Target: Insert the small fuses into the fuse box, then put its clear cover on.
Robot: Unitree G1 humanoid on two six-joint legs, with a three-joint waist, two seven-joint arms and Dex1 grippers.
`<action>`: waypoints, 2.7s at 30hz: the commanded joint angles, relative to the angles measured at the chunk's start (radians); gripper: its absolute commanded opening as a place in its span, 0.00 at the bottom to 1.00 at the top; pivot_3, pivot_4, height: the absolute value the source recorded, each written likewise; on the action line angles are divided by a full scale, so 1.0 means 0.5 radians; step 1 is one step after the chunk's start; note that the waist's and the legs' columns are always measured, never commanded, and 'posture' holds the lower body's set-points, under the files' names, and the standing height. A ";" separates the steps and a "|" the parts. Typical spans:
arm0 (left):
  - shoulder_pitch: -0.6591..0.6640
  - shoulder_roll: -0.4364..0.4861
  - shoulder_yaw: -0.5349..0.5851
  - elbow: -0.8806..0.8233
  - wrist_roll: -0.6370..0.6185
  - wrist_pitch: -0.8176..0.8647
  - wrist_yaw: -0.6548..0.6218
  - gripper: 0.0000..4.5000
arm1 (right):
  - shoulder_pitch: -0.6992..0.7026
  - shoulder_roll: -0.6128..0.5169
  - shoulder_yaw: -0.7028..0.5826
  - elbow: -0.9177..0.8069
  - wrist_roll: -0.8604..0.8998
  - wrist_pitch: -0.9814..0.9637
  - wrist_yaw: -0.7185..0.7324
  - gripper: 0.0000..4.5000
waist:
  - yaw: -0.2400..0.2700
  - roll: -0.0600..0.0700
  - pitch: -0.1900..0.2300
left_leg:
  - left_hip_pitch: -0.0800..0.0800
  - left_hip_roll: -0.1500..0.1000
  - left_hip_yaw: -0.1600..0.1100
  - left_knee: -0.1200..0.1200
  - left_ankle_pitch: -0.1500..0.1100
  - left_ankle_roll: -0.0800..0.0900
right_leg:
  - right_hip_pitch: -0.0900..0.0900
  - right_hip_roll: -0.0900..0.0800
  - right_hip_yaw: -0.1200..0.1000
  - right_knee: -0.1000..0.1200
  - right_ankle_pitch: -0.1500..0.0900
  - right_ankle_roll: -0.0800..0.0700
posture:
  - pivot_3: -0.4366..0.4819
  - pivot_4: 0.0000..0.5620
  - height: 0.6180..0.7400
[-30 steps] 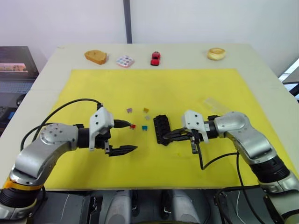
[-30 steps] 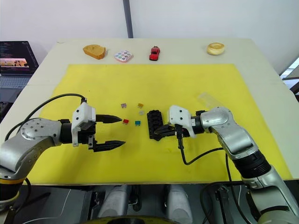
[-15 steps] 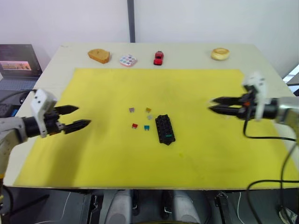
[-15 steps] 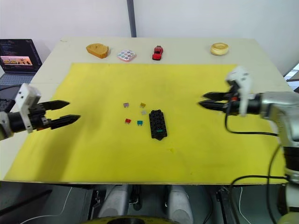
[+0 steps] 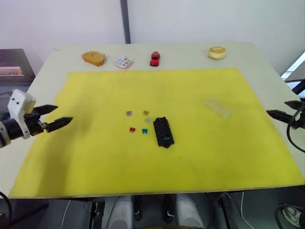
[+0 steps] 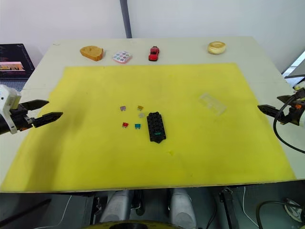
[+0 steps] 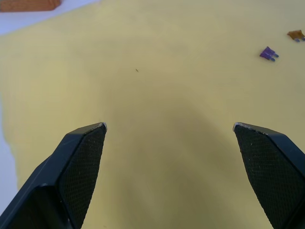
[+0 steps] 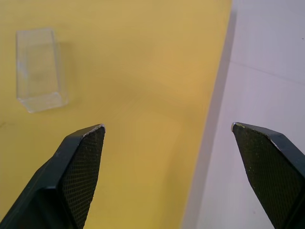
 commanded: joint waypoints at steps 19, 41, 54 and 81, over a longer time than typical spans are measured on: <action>-0.085 -0.449 -0.620 -0.889 -0.274 0.646 0.012 1.00 | -0.359 0.544 0.569 -1.964 0.698 1.015 0.007 1.00 | 0.019 -0.002 0.001 | -0.003 0.000 0.001 0.005 0.002 -0.002 | -0.001 0.000 0.002 0.006 0.000 0.001 | 0.48 0.27 1.00; -0.361 -0.847 -0.887 -0.461 -0.247 0.802 0.029 1.00 | -0.233 0.666 0.720 -2.383 0.910 1.248 -0.283 1.00 | 0.069 -0.003 -0.001 | -0.001 -0.002 -0.007 0.018 -0.007 0.014 | 0.010 -0.003 -0.003 0.005 0.000 0.000 | 0.48 0.27 1.00; -0.388 -0.906 -0.887 -0.340 -0.328 1.056 0.013 0.94 | -0.190 0.657 0.699 -2.399 0.931 1.272 -0.409 1.00 | 0.064 -0.002 -0.001 | -0.001 -0.002 -0.013 0.026 -0.011 0.019 | 0.017 -0.004 -0.007 0.004 0.000 0.000 | 0.48 0.27 1.00; -0.160 -0.940 -0.575 -0.465 -0.515 1.176 0.246 0.06 | -0.242 0.634 0.762 -2.246 0.830 1.180 -0.321 1.00 | 0.040 -0.001 -0.002 | -0.001 -0.001 -0.014 0.024 -0.014 0.019 | 0.014 -0.005 -0.006 0.000 -0.003 -0.006 | 0.48 0.27 1.00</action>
